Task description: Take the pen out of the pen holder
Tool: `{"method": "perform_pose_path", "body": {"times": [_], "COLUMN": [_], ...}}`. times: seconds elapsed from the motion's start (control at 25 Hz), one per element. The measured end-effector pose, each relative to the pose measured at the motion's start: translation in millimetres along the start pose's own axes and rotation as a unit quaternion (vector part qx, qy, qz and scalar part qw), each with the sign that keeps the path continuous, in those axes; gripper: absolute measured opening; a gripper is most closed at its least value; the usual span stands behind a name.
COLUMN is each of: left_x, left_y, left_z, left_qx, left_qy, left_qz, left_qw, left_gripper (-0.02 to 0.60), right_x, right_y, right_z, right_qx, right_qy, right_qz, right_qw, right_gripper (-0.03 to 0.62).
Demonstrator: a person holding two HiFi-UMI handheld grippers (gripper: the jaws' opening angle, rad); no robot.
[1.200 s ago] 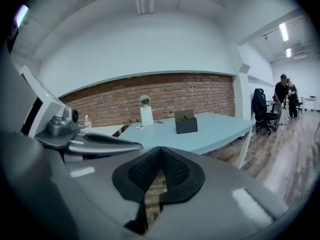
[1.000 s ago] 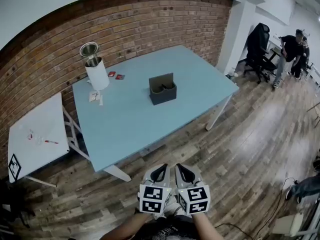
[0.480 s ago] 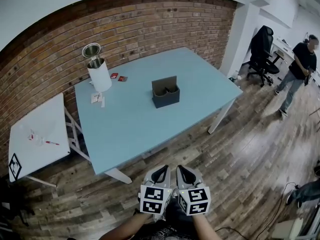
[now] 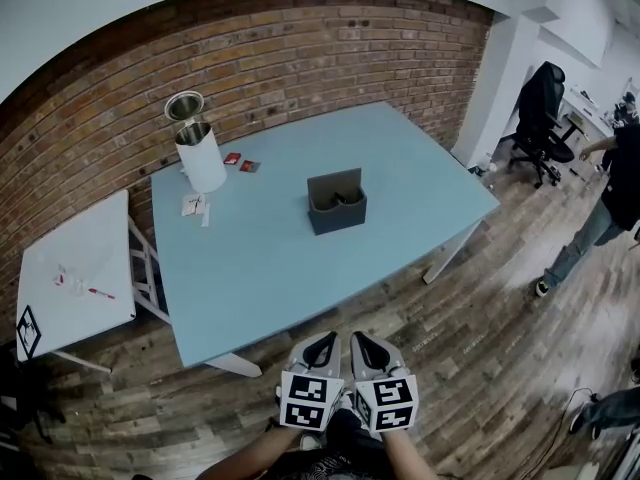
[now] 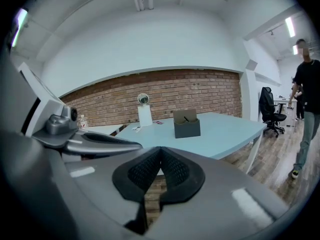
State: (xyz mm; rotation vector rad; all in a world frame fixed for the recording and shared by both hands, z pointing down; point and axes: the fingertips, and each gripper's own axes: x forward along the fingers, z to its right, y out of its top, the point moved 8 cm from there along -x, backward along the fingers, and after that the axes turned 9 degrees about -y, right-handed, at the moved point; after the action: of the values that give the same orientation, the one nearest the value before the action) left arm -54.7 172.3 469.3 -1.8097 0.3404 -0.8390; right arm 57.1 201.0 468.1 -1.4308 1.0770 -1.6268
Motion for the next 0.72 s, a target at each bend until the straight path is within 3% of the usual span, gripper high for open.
{"method": "perform_pose_path", "body": {"times": [0.72], "left_x": [103], "left_y": [42], "left_z": [-34], "left_qx": [-0.010], "left_qy": [0.034], "left_qz": [-0.015], "left_qw": [0.9992], "left_gripper": [-0.002], "right_x": [99], "right_y": [36], "right_z": [69], "right_qx": [-0.008], "right_qy": [0.047], "right_qz": [-0.010], "right_qw": [0.999], "right_gripper": [0.005]}}
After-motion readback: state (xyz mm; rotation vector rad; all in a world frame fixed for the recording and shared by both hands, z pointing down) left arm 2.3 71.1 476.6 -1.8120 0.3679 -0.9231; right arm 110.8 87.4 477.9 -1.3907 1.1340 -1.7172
